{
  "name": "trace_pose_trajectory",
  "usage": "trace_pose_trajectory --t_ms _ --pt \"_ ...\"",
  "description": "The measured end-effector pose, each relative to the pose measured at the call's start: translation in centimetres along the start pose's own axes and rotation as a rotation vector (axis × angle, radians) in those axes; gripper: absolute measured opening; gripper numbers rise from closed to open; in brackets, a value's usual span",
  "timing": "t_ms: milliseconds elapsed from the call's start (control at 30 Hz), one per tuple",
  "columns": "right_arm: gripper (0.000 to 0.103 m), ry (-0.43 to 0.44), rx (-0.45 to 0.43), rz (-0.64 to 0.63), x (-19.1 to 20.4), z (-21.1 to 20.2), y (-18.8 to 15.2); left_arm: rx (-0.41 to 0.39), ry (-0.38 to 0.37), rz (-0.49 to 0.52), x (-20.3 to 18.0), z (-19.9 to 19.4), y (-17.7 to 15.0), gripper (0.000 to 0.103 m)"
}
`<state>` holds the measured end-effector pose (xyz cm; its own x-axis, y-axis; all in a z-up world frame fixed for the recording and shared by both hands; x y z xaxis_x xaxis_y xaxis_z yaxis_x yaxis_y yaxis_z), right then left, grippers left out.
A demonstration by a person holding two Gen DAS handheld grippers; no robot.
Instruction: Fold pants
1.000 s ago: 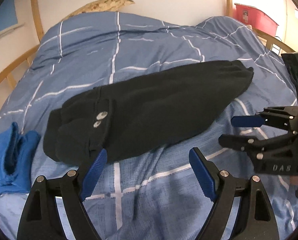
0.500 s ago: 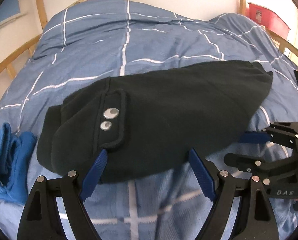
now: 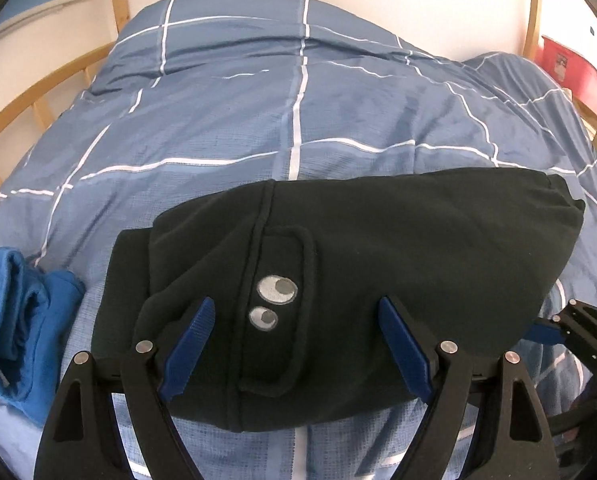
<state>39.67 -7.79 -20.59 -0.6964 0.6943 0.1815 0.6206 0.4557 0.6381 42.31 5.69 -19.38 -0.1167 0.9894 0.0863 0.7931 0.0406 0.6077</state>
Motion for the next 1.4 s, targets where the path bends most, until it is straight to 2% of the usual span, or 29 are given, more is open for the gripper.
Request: trace_pose_trajectory --t_ms 133,200,233,300,333,400,500,567,733,767,900,1067,1400 --pt "0.062 -0.048 0.052 -0.057 -0.4 1.8 -0.6 0.002 0.001 0.006 0.2 0.1 -0.3 0.084" --pt "0.059 -0.069 0.032 -0.056 -0.6 1.8 -0.2 0.000 0.007 0.002 0.7 0.0 -0.4 0.084" --pt "0.056 -0.070 0.019 -0.052 -0.6 1.6 0.0 -0.004 0.015 0.000 1.3 -0.2 -0.5 0.084" --pt "0.042 -0.059 -0.003 -0.058 -0.3 0.9 0.4 -0.013 0.031 -0.003 2.1 -0.6 -0.6 0.083" --pt "0.038 -0.059 -0.009 -0.065 -0.2 0.6 0.4 -0.023 0.041 -0.003 2.6 -0.9 -0.7 0.083" --pt "0.020 -0.041 -0.010 -0.083 0.3 0.0 0.5 -0.033 0.054 0.002 3.2 -1.3 -1.0 0.083" --pt "0.015 0.005 0.005 -0.072 0.7 -0.8 0.4 -0.045 0.119 0.015 4.3 -1.6 -1.5 0.085" --pt "0.013 0.027 0.012 -0.068 0.8 -1.4 0.3 -0.054 0.142 0.027 4.7 -1.7 -1.7 0.088" --pt "0.009 0.005 0.075 -0.108 1.5 -1.4 -1.1 -0.028 0.189 0.044 5.0 -1.3 -2.6 0.089" --pt "0.008 0.006 0.099 -0.102 1.4 -1.2 -1.6 -0.025 0.197 0.046 5.1 -1.3 -2.8 0.090" --pt "0.007 0.035 0.101 -0.034 0.8 -1.0 -2.0 -0.025 0.255 0.073 5.9 -1.0 -3.6 0.093" --pt "0.007 -0.001 0.140 -0.034 0.9 0.0 -2.9 0.009 0.222 0.028 6.8 -0.2 -4.5 0.095" --pt "0.004 -0.032 0.140 0.017 0.6 -0.2 -3.9 -0.009 0.239 0.048 6.7 -0.9 -4.4 0.097"
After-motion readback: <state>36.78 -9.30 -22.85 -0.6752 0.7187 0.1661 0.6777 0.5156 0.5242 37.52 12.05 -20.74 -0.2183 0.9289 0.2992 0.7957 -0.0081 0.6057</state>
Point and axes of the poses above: each gripper's, at about its wrist camera, not at the fingertips, and z roughly the way its jaws point, x to its left, y to its top, the point moved 10 cm from there along z, roughly the way its jaws point, and after that the axes turned 6 degrees about y, right-handed, at the moved point
